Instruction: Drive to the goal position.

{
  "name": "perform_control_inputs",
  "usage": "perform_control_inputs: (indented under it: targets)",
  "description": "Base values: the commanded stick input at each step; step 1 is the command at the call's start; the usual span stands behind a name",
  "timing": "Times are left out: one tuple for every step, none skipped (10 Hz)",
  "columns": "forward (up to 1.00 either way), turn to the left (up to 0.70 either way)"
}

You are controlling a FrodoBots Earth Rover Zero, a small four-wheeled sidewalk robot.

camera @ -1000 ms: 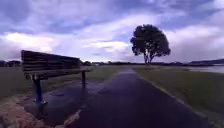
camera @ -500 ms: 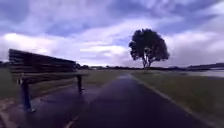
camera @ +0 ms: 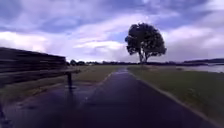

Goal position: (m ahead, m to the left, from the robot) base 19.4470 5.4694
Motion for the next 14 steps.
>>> perform_control_inputs:
  targets:
    - [0.70, -0.14]
    - [0.70, -0.14]
    - [0.61, -0.02]
    - [0.51, 0.00]
    - [0.32, 0.00]
    - [0.10, 0.00]
    - [0.00, 0.00]
    - [0.00, 0.00]
    - [0.00, 0.00]
    - [0.00, 0.00]
    - [0.00, 0.00]
    - [0.00, 0.00]
    - [0.00, 0.00]
    - [0.00, 0.00]
